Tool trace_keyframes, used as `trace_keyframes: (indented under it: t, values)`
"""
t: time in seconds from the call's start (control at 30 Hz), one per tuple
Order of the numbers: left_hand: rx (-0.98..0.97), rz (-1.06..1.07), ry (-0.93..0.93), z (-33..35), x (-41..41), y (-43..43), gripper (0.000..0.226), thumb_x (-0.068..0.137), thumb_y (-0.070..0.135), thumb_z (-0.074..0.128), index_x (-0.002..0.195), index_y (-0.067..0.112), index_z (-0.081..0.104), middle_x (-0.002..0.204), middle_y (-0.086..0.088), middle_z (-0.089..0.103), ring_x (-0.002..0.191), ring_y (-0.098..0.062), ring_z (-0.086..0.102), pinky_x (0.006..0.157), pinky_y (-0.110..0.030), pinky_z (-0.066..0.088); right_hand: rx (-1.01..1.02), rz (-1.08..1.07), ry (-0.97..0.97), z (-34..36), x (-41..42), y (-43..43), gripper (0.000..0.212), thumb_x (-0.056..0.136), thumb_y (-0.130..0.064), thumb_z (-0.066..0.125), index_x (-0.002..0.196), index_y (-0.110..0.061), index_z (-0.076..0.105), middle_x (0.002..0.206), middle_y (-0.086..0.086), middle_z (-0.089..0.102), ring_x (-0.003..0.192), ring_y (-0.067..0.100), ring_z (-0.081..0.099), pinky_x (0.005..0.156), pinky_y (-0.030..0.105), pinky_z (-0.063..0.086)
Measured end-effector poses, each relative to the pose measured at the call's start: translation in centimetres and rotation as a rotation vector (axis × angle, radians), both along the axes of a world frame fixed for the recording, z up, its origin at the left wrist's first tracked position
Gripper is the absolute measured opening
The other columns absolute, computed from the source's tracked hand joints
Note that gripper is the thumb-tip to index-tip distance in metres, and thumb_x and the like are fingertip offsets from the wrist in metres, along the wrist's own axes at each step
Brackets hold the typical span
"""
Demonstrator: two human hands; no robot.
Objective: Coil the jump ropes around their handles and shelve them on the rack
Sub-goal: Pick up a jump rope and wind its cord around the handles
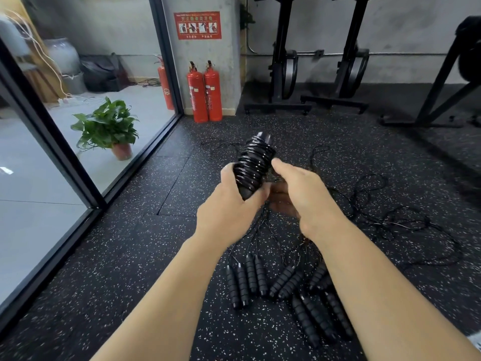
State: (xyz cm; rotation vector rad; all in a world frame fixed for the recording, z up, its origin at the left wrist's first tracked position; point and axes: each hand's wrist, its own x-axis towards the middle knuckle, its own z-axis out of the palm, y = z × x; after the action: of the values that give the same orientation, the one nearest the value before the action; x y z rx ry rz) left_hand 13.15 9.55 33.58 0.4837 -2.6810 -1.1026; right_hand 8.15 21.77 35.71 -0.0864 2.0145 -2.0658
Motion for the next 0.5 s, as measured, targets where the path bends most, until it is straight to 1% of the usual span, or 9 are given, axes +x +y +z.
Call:
trace_keyframes:
  t: [0.03, 0.1, 0.17, 0.23, 0.3, 0.37, 0.4, 0.43, 0.5]
  values:
    - [-0.089, -0.017, -0.001, -0.2, 0.0, 0.2, 0.068, 0.089, 0.065, 0.053, 0.141, 0.037, 0.018, 0.117, 0.007, 0.057, 0.1, -0.022, 0.061, 0.079, -0.034, 0.036, -0.015, 0.032, -0.05, 0.0, -0.1, 0.1, 0.022, 0.091, -0.039, 0.059, 0.086, -0.019, 0.068, 0.09, 0.009, 0.074, 0.082, 0.029, 0.069, 0.082, 0.045, 0.056]
    - [-0.198, -0.068, 0.002, -0.6, 0.1, 0.7, 0.077, 0.091, 0.06, 0.055, 0.147, 0.034, 0.009, 0.128, -0.003, 0.05, 0.11, -0.029, 0.058, 0.083, -0.037, 0.037, -0.014, 0.057, -0.089, -0.2, -0.3, 0.2, 0.028, 0.089, -0.044, 0.061, 0.101, -0.019, 0.068, 0.1, 0.008, 0.074, 0.09, 0.023, 0.071, 0.081, 0.041, 0.058]
    - [-0.213, -0.121, -0.007, -1.0, 0.0, 1.3, 0.081, 0.091, 0.058, 0.056, 0.15, 0.034, 0.005, 0.132, -0.006, 0.045, 0.114, -0.031, 0.055, 0.088, -0.04, 0.039, -0.009, -0.009, -0.078, -0.7, -0.5, 0.3, 0.033, 0.087, -0.041, 0.066, 0.108, -0.016, 0.065, 0.103, 0.005, 0.073, 0.094, 0.021, 0.07, 0.085, 0.043, 0.058]
    - [-0.17, -0.18, -0.011, -1.3, -0.1, 1.8, 0.077, 0.093, 0.057, 0.054, 0.149, 0.039, 0.005, 0.131, -0.003, 0.044, 0.114, -0.029, 0.054, 0.092, -0.04, 0.039, -0.005, -0.101, -0.061, -1.1, -0.7, 0.7, 0.036, 0.086, -0.037, 0.069, 0.111, -0.013, 0.063, 0.104, 0.004, 0.071, 0.095, 0.02, 0.068, 0.086, 0.042, 0.057]
    - [0.001, -0.219, 0.01, -1.5, -0.4, 2.0, 0.065, 0.094, 0.057, 0.052, 0.143, 0.044, 0.01, 0.123, 0.002, 0.05, 0.105, -0.024, 0.058, 0.092, -0.036, 0.046, -0.002, -0.141, -0.071, -1.4, -0.9, 1.1, 0.035, 0.086, -0.034, 0.069, 0.112, -0.011, 0.063, 0.102, 0.004, 0.069, 0.091, 0.018, 0.067, 0.078, 0.036, 0.057]
    - [0.299, -0.196, 0.007, -1.3, -0.7, 1.7, 0.058, 0.095, 0.053, 0.054, 0.14, 0.039, 0.021, 0.11, 0.002, 0.061, 0.09, -0.018, 0.065, 0.081, -0.028, 0.055, -0.04, -0.124, -0.129, -1.6, -1.0, 1.4, 0.032, 0.088, -0.032, 0.068, 0.11, -0.01, 0.064, 0.099, 0.005, 0.07, 0.089, 0.019, 0.068, 0.073, 0.033, 0.057]
    - [0.463, -0.179, -0.023, -1.1, -0.7, 1.5, 0.057, 0.095, 0.051, 0.057, 0.14, 0.031, 0.029, 0.109, -0.001, 0.065, 0.089, -0.017, 0.068, 0.078, -0.025, 0.057, -0.064, -0.107, -0.16, -1.6, -1.1, 1.6, 0.032, 0.088, -0.032, 0.068, 0.111, -0.011, 0.065, 0.1, 0.006, 0.071, 0.09, 0.021, 0.068, 0.073, 0.033, 0.058]
    - [0.614, -0.175, -0.063, -0.9, -0.8, 1.2, 0.055, 0.094, 0.049, 0.059, 0.137, 0.02, 0.039, 0.111, -0.007, 0.068, 0.09, -0.019, 0.07, 0.079, -0.028, 0.059, -0.087, -0.092, -0.187, -1.6, -1.1, 1.7, 0.031, 0.089, -0.032, 0.067, 0.111, -0.011, 0.065, 0.102, 0.007, 0.072, 0.091, 0.022, 0.069, 0.071, 0.033, 0.058]
    - [0.826, -0.213, -0.116, -0.4, -0.8, 0.9, 0.046, 0.095, 0.041, 0.059, 0.121, 0.002, 0.057, 0.111, -0.021, 0.071, 0.086, -0.025, 0.072, 0.073, -0.033, 0.061, -0.133, -0.076, -0.239, -1.4, -1.3, 2.0, 0.028, 0.09, -0.032, 0.065, 0.109, -0.011, 0.066, 0.101, 0.008, 0.072, 0.089, 0.022, 0.069, 0.065, 0.031, 0.057]
